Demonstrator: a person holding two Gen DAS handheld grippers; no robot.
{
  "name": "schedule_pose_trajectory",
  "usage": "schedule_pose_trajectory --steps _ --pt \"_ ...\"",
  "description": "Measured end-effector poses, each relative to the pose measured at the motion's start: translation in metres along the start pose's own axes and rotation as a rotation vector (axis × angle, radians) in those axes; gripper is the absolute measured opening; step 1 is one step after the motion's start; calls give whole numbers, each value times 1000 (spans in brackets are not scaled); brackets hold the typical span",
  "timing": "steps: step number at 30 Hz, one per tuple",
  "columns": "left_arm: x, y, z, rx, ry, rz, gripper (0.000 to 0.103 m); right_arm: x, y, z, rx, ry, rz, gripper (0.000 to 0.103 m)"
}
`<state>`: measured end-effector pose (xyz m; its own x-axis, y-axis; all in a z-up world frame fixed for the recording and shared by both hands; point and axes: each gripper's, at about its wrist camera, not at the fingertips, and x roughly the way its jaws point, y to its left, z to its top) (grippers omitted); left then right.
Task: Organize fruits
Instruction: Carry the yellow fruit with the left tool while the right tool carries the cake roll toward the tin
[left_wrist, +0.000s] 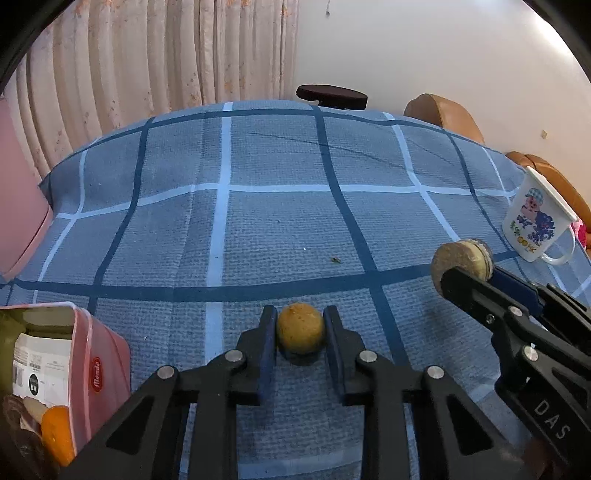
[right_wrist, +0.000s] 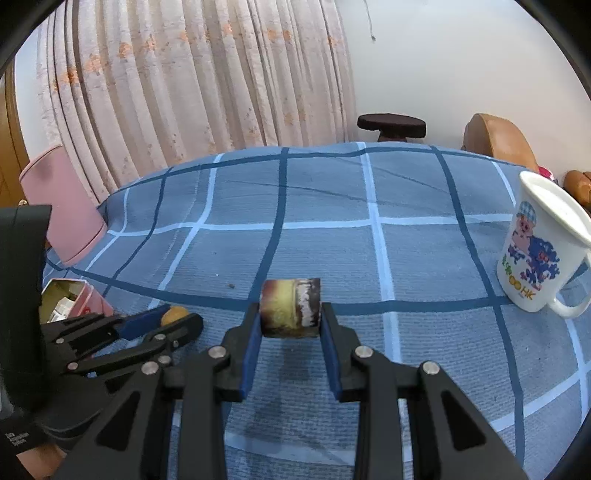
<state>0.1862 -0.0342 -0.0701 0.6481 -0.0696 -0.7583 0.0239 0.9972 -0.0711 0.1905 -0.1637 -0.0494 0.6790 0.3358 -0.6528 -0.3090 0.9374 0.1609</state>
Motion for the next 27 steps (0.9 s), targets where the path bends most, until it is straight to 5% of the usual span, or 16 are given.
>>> schedule_pose_trajectory --steps 27 --pt "-46 -1 -11 23 -213 31 27 -30 16 -6 -60 -155 6 33"
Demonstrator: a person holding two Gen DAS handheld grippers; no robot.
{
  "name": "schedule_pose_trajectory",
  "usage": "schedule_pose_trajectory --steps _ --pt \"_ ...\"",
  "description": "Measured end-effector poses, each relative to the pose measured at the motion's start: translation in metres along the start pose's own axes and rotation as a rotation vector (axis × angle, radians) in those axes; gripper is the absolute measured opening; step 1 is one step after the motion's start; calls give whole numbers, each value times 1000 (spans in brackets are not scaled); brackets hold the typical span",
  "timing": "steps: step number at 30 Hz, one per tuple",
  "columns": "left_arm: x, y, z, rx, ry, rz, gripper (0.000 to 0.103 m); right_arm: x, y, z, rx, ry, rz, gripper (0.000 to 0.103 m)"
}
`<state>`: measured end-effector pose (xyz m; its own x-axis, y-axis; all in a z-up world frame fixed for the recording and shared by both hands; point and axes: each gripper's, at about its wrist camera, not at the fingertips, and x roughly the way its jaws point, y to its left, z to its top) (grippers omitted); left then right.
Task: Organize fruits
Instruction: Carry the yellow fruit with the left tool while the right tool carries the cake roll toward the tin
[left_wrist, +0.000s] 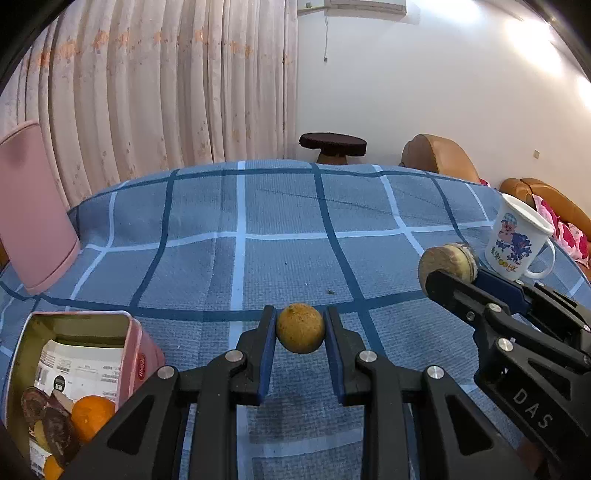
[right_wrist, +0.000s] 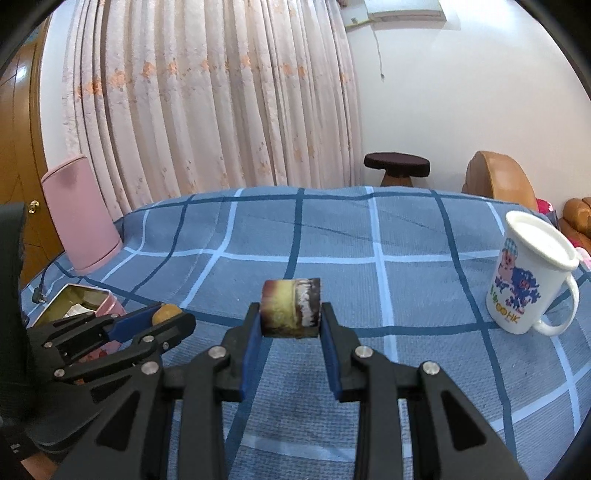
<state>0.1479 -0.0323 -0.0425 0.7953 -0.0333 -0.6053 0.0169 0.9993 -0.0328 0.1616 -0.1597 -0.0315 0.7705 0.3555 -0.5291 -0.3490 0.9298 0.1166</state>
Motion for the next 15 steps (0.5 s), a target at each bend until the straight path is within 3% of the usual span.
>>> schedule_pose_trajectory --steps 15 --pt "-17 -2 -4 5 -75 24 27 -13 5 -3 -23 -63 -3 33"
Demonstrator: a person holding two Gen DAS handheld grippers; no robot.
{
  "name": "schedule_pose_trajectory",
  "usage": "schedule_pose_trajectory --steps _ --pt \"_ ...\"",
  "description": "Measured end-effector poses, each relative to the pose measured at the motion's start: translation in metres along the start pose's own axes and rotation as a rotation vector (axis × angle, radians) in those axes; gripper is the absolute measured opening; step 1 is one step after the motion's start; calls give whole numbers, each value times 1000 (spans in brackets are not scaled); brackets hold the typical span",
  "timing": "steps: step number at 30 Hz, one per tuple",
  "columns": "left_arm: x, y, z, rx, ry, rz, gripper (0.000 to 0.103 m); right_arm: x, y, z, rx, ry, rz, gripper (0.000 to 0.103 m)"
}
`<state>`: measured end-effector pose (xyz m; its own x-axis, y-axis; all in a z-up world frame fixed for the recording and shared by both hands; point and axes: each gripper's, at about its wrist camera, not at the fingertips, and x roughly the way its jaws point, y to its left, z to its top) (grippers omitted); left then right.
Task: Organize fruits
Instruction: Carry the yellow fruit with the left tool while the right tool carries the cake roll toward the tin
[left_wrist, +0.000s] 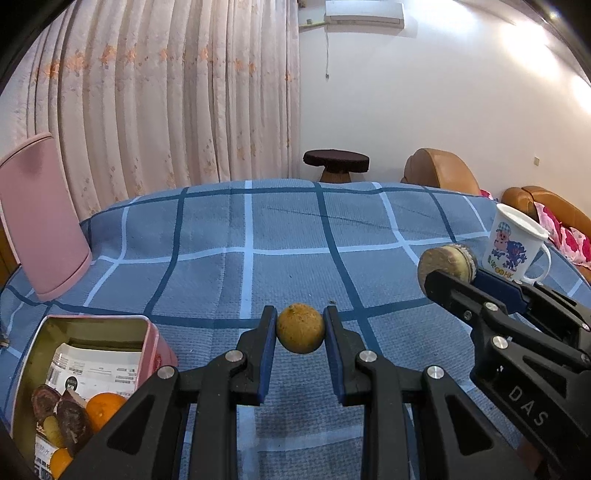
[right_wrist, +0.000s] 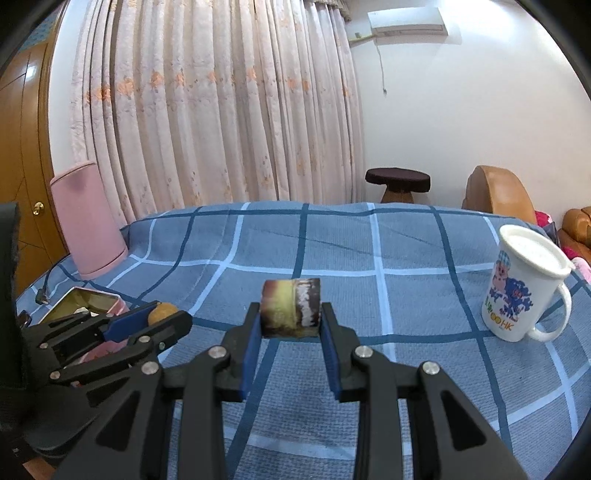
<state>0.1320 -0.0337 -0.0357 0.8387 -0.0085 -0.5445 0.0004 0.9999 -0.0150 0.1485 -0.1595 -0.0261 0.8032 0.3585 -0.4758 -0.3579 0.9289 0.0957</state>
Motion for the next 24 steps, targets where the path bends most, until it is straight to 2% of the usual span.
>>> schedule_pose_trajectory --steps 14,24 --pt "-22 -2 -6 23 -92 34 27 -17 12 -3 -53 -74 -7 33" --pt "-35 6 -12 4 -109 29 27 -29 18 -7 -60 -114 3 33"
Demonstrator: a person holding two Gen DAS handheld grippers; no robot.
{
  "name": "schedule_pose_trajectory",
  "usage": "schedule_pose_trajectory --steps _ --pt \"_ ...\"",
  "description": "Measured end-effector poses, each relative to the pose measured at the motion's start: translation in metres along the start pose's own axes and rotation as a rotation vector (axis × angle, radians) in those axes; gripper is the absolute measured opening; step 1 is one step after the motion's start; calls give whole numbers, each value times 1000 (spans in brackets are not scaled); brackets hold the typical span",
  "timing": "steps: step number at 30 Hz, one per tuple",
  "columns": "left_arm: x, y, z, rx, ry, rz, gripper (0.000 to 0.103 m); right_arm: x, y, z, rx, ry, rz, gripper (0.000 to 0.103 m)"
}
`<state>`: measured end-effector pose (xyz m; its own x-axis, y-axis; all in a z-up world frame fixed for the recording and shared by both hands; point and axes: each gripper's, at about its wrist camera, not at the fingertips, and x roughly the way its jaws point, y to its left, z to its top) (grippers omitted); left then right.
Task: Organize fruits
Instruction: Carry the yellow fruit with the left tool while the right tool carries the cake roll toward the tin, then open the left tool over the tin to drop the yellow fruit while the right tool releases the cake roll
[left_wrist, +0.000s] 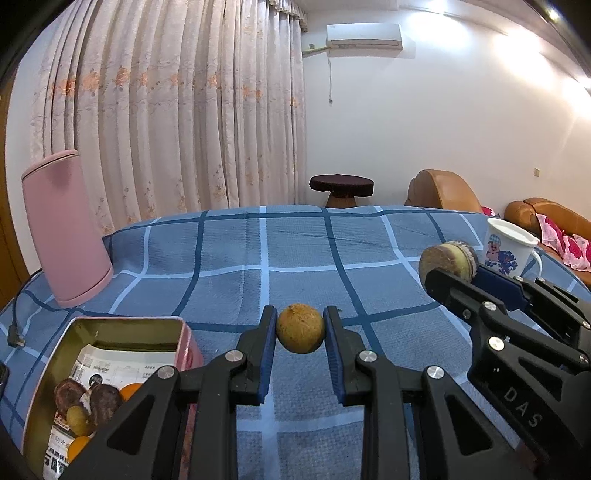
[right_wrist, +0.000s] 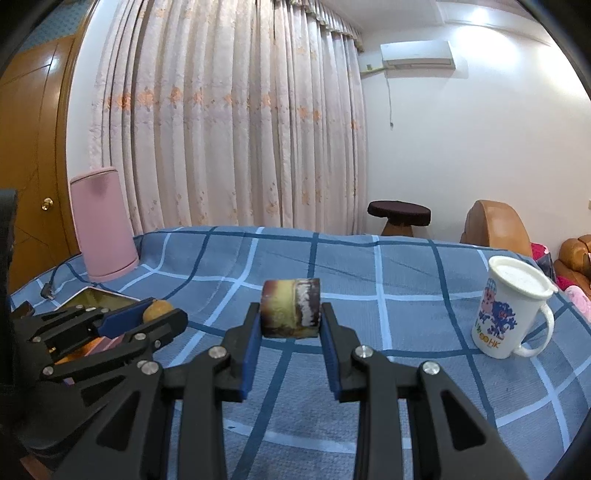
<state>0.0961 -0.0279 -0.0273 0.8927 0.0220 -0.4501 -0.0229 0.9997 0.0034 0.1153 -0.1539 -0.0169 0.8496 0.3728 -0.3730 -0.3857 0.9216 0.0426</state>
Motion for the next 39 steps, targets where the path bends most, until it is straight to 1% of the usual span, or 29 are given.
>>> schedule_pose_trajectory --steps 8,16,23,27,34,39 --pt "-19 15 -6 -27 -12 -19 27 -2 8 -1 17 14 21 33" --pt "-42 38 -4 -62 -19 -15 27 -2 25 1 39 34 83 33" --pt "-60 57 -2 -67 -24 23 27 -3 49 15 23 23 150 33" --pt "-69 73 -2 -70 -21 58 27 -3 68 24 12 19 198 33" --pt "-79 105 -7 -92 7 113 27 -3 103 37 -30 20 271 33" --pt "-84 123 -13 -109 27 139 27 -1 131 41 -66 31 322 33"
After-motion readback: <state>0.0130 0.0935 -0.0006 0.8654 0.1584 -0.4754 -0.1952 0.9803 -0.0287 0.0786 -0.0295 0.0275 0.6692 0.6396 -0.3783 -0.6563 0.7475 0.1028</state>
